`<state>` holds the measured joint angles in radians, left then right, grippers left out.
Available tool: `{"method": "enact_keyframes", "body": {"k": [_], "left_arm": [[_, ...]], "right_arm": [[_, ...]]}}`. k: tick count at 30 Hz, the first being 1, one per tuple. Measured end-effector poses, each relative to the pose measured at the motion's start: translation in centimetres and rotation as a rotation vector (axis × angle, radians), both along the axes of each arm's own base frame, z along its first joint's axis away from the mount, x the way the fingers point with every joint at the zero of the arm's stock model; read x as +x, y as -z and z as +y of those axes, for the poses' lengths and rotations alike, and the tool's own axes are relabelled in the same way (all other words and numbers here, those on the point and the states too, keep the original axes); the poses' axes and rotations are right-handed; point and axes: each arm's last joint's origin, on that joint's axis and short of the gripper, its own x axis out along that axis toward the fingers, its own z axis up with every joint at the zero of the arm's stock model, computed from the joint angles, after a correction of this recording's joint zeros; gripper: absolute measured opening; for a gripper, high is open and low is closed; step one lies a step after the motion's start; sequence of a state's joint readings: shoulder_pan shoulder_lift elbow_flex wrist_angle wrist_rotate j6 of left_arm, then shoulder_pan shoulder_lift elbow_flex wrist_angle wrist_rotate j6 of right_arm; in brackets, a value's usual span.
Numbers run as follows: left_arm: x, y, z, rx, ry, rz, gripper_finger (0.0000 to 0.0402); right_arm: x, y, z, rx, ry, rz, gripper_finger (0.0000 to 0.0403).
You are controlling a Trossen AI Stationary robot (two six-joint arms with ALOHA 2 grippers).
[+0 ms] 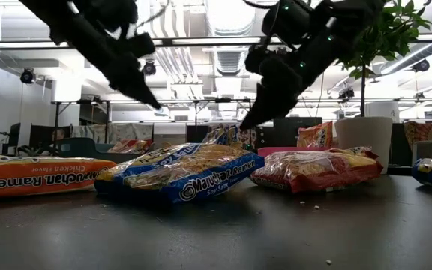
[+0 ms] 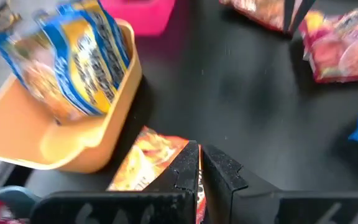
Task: Sort Maruchan noodles
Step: Put the orange noodle pack into the red bin
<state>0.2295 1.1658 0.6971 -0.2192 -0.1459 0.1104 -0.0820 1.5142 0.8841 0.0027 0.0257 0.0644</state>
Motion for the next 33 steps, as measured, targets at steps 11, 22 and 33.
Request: {"method": "enact_keyframes", "body": {"k": [11, 22, 33], "left_arm": [[2.0, 5.5, 1.2, 0.103, -0.217, 0.265, 0.0000], [3.2, 7.8, 1.6, 0.105, -0.221, 0.308, 0.0000], [3.2, 7.8, 1.5, 0.074, -0.216, 0.292, 0.0000]], "right_arm": [[-0.1, 0.2, -0.1, -0.020, -0.005, -0.108, 0.0009], [-0.2, 0.2, -0.3, -0.015, 0.007, -0.107, 0.0009], [-0.2, 0.2, -0.3, -0.018, 0.004, -0.107, 0.0009]]}}
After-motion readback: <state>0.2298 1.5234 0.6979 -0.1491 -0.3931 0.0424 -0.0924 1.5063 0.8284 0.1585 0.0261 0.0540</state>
